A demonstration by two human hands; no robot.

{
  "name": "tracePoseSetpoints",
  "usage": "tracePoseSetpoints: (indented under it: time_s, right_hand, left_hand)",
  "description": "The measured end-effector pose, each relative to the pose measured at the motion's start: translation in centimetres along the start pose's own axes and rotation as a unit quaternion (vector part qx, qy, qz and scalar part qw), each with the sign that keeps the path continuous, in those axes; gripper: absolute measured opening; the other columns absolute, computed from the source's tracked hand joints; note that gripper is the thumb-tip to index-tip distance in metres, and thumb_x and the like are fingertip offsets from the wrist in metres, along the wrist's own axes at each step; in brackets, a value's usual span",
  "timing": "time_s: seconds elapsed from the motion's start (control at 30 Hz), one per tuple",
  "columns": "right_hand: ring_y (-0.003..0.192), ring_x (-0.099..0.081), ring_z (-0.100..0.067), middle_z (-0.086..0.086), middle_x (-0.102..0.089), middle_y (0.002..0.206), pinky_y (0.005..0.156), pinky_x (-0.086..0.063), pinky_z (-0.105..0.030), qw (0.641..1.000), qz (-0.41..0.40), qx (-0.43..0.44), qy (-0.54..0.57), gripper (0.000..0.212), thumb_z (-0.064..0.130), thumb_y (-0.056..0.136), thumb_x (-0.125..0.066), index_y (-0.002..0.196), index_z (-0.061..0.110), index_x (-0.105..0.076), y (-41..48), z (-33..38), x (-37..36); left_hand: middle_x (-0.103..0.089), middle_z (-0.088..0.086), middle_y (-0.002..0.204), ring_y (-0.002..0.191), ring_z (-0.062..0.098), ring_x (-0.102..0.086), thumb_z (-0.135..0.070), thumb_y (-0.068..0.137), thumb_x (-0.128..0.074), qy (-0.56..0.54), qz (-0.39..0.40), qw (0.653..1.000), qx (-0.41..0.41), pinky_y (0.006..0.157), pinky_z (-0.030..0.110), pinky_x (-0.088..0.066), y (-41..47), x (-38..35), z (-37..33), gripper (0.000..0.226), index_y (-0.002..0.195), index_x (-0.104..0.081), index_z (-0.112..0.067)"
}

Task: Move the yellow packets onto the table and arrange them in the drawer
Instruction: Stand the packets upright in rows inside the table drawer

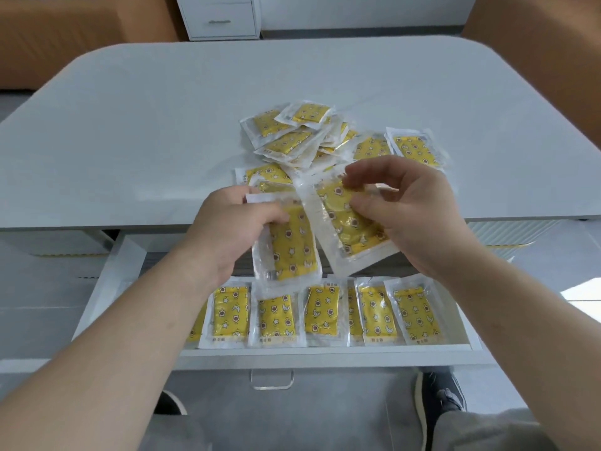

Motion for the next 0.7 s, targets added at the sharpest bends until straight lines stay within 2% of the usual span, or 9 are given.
tracePoseSetpoints:
  time_s: [0.07,0.13,0.2,0.3,0.4,0.43,0.57,0.63,0.7]
  right_hand:
    - [0.081,-0.072,-0.043,-0.007,-0.075,0.109,0.072,-0.061,-0.059,0.999,0.011,-0.016,-0.03,0.049,-0.005,0.084,-0.072,0.113,0.034,-0.069,-0.2,-0.4,0.1]
    - [0.079,-0.072,-0.046,-0.01,-0.071,0.118,0.068,-0.061,-0.06,0.998,0.027,-0.027,-0.058,0.061,-0.002,0.083,-0.073,0.12,0.045,-0.062,-0.4,-0.6,0.2]
    - [0.081,-0.074,-0.029,0.003,-0.063,0.128,0.07,-0.064,-0.049,0.994,0.033,-0.026,-0.097,0.065,-0.001,0.082,-0.076,0.125,0.045,-0.06,-0.5,-0.7,0.4]
    - [0.081,-0.071,-0.013,0.001,-0.064,0.114,0.066,-0.063,-0.031,0.985,0.067,-0.037,-0.153,0.068,0.0,0.081,-0.078,0.129,0.043,-0.058,-0.9,-0.8,0.0]
    - [0.079,-0.074,-0.017,0.001,-0.067,0.104,0.062,-0.063,-0.033,0.974,0.112,-0.07,-0.185,0.072,-0.004,0.08,-0.075,0.132,0.041,-0.053,-1.6,-1.5,-0.5]
    - [0.077,-0.073,-0.018,0.001,-0.068,0.101,0.06,-0.063,-0.033,0.968,0.127,-0.083,-0.202,0.068,-0.004,0.08,-0.075,0.13,0.039,-0.055,-1.8,-1.8,-0.5]
    - [0.082,-0.072,-0.018,0.001,-0.072,0.093,0.075,-0.064,-0.043,0.931,0.179,-0.113,-0.297,0.026,0.005,0.083,-0.074,0.101,0.024,-0.071,-2.4,-3.1,-0.5]
    - [0.079,-0.072,-0.019,0.0,-0.072,0.093,0.072,-0.064,-0.041,0.921,0.181,-0.126,-0.322,0.018,0.009,0.085,-0.074,0.096,0.022,-0.07,-2.4,-3.6,0.0]
    - [0.077,-0.072,-0.019,0.0,-0.07,0.093,0.065,-0.063,-0.034,0.917,0.173,-0.143,-0.33,0.015,0.013,0.087,-0.074,0.096,0.022,-0.067,-2.4,-3.9,0.4]
  left_hand:
    - [-0.078,0.003,0.09,0.093,0.028,-0.073,-0.019,0.061,-0.087,0.076,0.058,0.995,0.012,0.094,0.051,-0.055,-0.3,-1.3,0.7,0.029,0.087,-0.076,-0.017]
    - [-0.077,-0.002,0.085,0.086,0.022,-0.073,-0.011,0.069,-0.09,0.139,0.099,0.985,0.017,0.086,0.039,-0.057,-0.7,-2.5,1.6,0.026,0.089,-0.074,-0.019]
    - [-0.073,-0.008,0.088,0.082,0.014,-0.069,-0.012,0.075,-0.087,0.209,0.126,0.97,0.006,0.075,0.029,-0.054,-1.1,-3.8,2.5,0.029,0.094,-0.07,-0.024]
    - [-0.061,-0.02,0.106,0.092,0.005,-0.063,-0.014,0.082,-0.082,0.298,0.164,0.94,-0.009,0.073,0.021,-0.049,-1.3,-5.9,4.1,0.03,0.099,-0.065,-0.031]
    - [-0.06,-0.017,0.111,0.096,0.008,-0.063,-0.012,0.09,-0.073,0.348,0.182,0.92,-0.016,0.067,0.019,-0.045,-0.6,-7.7,5.8,0.027,0.098,-0.061,-0.034]
    - [-0.058,-0.016,0.114,0.098,0.01,-0.062,-0.012,0.091,-0.071,0.354,0.18,0.918,-0.014,0.065,0.018,-0.044,-0.2,-8.0,6.3,0.026,0.102,-0.06,-0.034]
    - [-0.059,-0.011,0.116,0.1,0.01,-0.057,-0.01,0.093,-0.067,0.347,0.178,0.921,-0.009,0.069,0.02,-0.043,1.8,-8.7,8.4,0.024,0.106,-0.061,-0.029]
    - [-0.062,-0.008,0.116,0.105,0.013,-0.059,-0.009,0.091,-0.069,0.369,0.184,0.911,-0.017,0.076,0.023,-0.047,2.5,-9.1,9.1,0.028,0.113,-0.064,-0.025]
    - [-0.061,-0.007,0.116,0.11,0.016,-0.059,-0.01,0.088,-0.072,0.399,0.188,0.897,-0.027,0.084,0.027,-0.049,2.9,-9.1,9.8,0.029,0.111,-0.063,-0.026]
Point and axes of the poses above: each hand's wrist, its own y-axis towards the middle knuckle, its own x-axis out of the back of the hand, z = x × y, the point moved 10 cm from there along y, towards the middle knuckle
